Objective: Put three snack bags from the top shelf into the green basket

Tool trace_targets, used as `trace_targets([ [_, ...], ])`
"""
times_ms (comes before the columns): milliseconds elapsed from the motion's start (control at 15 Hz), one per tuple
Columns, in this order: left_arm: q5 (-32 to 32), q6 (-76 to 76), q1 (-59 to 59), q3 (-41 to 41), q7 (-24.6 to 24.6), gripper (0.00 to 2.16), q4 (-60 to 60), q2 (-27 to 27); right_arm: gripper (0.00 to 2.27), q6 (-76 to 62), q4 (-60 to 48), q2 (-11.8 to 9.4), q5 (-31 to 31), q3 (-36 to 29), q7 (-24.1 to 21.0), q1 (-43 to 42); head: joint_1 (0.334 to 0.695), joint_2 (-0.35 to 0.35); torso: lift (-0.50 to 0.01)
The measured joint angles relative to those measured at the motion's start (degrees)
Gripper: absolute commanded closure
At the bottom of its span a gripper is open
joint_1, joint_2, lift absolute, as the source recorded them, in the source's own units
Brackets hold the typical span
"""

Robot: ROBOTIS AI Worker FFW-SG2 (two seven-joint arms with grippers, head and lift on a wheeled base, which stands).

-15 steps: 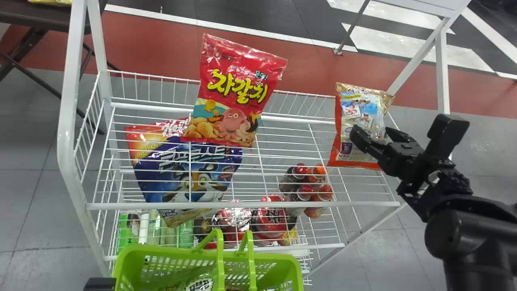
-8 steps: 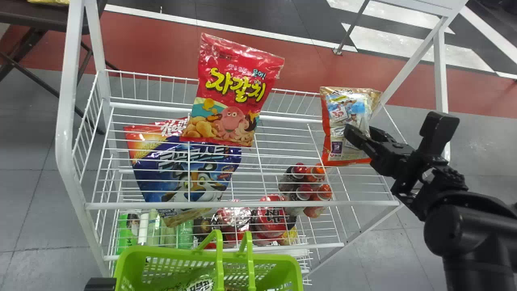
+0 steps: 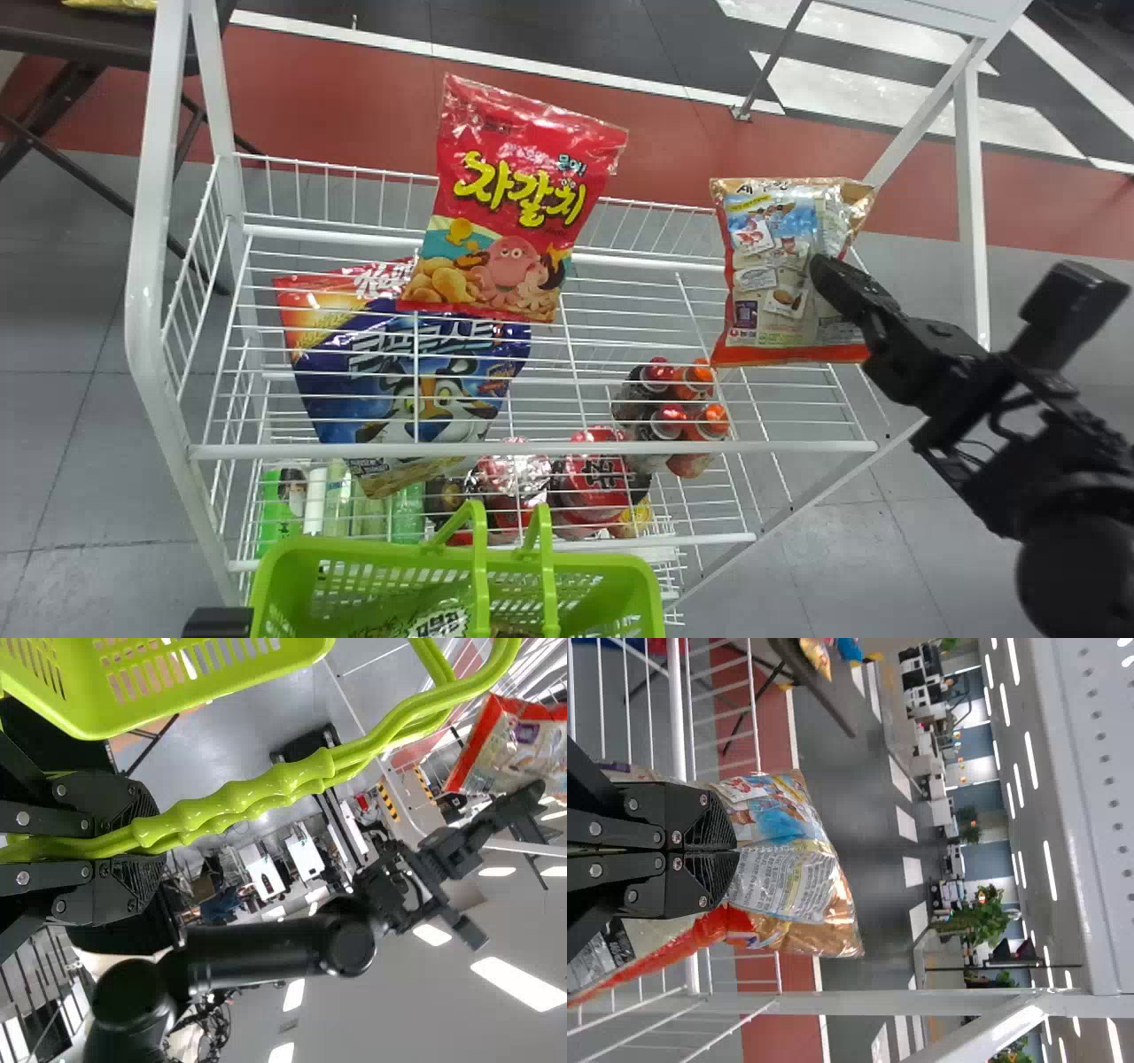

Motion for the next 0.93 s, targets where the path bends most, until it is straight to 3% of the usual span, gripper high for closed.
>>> trace_targets([
  [333,0.14,-0.09,-0.56,0.12,-0.05,1.60,0.53,-0.03,2.13,25.31,-12.39,3.50,-10.67,-9.83,8.17,5.04,0.695,-0.350,-0.047],
  [667,0.32,-0.29,-1.21,0.31,-0.06,1.60,1.08,-0.10,2.13,37.90,-14.90,4.95,-10.90,-7.95,12.22,9.46,0.695,-0.350,-0.047],
  [933,0.82,-0.94,-1.83,0.81,-0.16,1.60,1.58,-0.10,2.13,44.56,-16.02,5.07,-7.20,-3.81,14.72,12.69,0.695,-0.350,-0.047],
])
